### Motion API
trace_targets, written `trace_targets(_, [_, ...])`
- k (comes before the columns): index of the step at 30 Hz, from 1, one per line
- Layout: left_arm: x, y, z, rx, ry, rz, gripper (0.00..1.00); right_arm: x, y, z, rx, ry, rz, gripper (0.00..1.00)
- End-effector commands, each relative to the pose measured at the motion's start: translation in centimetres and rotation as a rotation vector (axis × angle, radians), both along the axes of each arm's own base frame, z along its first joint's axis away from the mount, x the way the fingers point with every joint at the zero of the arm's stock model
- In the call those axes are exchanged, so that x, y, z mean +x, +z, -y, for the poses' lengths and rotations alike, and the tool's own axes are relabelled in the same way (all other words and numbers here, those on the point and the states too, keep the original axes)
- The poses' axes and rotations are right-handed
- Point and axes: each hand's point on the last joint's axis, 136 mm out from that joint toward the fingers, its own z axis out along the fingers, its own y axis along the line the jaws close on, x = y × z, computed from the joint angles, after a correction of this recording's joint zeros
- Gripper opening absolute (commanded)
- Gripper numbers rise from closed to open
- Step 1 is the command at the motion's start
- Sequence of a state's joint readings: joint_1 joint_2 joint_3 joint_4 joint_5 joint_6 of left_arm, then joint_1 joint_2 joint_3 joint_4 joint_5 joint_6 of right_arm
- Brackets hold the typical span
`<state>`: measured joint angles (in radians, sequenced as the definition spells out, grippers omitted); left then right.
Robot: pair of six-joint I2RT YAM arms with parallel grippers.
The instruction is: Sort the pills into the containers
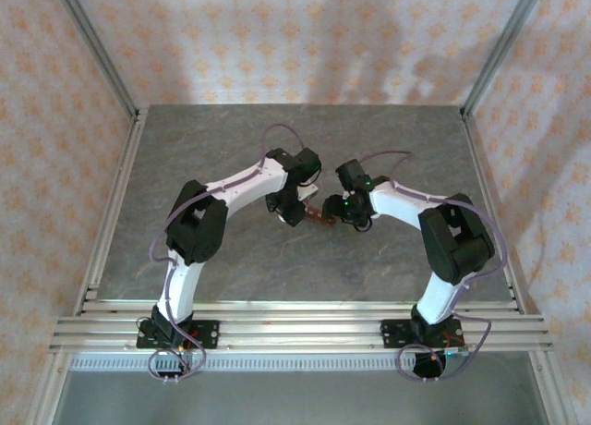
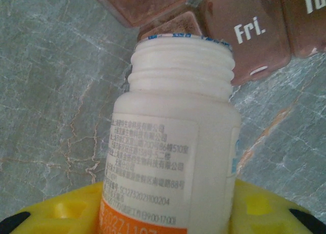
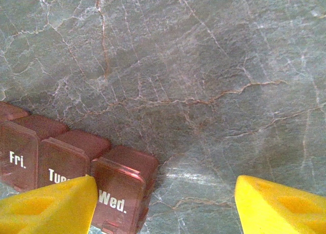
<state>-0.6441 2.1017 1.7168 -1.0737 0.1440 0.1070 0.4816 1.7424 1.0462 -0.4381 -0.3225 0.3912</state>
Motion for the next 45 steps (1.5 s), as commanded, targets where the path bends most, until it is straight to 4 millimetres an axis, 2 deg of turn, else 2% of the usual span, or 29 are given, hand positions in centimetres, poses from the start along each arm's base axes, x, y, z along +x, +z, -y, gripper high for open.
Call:
trace_targets(1, [-0.7,0.0,-0.8,0.076,-0.037,-0.024,0.0,-1.1,-1.2,0.9,-0.053,-0.001,-0.04,0.72])
trace_targets(45, [0.3,0.7,-0.9,0.225,-0.094,-0.017,0.0,-1.2,-1.4,0.8,-0.053,0.004,-0.046,0.72])
